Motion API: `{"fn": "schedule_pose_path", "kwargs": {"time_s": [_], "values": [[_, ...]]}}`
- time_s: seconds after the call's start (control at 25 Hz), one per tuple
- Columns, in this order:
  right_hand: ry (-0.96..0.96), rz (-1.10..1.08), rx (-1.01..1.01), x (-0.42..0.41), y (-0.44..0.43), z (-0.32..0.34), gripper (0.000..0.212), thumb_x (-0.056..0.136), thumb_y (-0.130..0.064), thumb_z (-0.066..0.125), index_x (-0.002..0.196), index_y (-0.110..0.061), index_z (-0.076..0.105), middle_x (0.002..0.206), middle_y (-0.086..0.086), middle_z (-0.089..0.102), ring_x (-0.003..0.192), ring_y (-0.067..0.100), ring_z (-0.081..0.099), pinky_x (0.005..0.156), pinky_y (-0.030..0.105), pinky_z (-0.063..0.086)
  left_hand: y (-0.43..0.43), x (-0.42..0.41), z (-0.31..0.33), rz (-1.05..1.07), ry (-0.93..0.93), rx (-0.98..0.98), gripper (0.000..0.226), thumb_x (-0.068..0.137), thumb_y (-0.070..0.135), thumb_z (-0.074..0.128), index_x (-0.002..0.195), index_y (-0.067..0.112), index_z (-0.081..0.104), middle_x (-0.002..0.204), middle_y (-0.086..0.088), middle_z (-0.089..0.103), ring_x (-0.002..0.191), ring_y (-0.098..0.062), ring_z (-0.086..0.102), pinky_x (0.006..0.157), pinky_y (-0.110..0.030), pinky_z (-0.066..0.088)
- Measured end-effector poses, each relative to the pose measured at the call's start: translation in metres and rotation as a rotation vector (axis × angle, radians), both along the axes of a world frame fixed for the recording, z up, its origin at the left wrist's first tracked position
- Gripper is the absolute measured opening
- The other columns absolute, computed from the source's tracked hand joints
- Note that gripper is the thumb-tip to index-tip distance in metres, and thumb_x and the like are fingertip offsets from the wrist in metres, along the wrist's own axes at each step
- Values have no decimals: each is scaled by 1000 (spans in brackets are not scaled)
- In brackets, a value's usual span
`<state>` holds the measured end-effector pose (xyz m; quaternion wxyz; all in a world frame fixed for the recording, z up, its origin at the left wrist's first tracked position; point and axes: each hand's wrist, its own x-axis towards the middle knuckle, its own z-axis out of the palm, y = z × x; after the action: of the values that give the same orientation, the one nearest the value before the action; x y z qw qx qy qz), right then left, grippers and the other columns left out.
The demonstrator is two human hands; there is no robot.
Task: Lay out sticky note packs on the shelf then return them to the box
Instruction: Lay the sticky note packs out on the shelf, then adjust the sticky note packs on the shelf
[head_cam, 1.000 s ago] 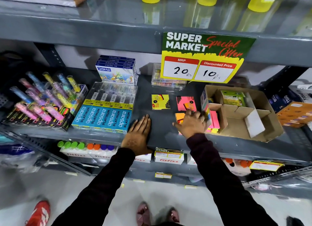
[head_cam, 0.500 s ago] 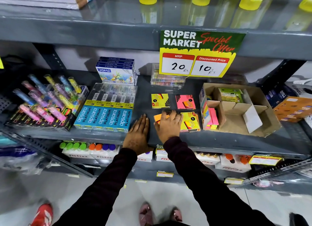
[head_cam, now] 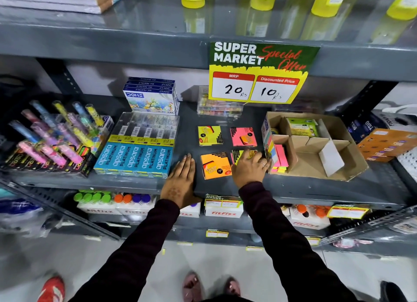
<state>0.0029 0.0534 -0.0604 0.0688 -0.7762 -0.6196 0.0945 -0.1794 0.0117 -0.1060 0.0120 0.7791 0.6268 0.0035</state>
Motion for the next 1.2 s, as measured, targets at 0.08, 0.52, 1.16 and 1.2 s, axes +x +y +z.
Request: {"fn": "schedule_pose_path", "kwargs": {"time_s": [0.08, 0.52, 1.16, 1.2], "values": [[1, 1, -26, -1, 3, 5, 60, 91, -27, 56, 140, -2, 31, 137, 31, 40, 128, 48, 38, 115, 57, 24, 0, 0, 2, 24, -12, -11, 129, 45, 66, 76, 139, -6, 24, 148, -24, 27, 136, -33, 26, 109, -43, 15], [80, 223, -37, -79, 86, 27, 92, 82, -45, 65, 148, -5, 15, 142, 31, 34, 133, 47, 32, 118, 53, 20, 4, -2, -3, -16, -70, -52, 115, 50, 54, 79, 134, -10, 33, 143, -26, 32, 129, -38, 37, 104, -48, 28], [16, 72, -117, 11, 8, 24, 86, 80, -42, 69, 142, 1, 27, 137, 30, 41, 127, 47, 41, 107, 53, 39, 2, -2, -4, -6, 9, 9, 127, 41, 67, 77, 135, -7, 33, 142, -24, 38, 131, -34, 37, 105, -45, 24], [11, 77, -78, 10, 12, 26, 88, 81, -42, 68, 143, 1, 24, 137, 31, 40, 127, 48, 41, 106, 53, 39, 2, -2, -4, -1, -2, 11, 127, 41, 65, 78, 135, -7, 32, 142, -25, 38, 131, -34, 37, 105, -45, 24]]}}
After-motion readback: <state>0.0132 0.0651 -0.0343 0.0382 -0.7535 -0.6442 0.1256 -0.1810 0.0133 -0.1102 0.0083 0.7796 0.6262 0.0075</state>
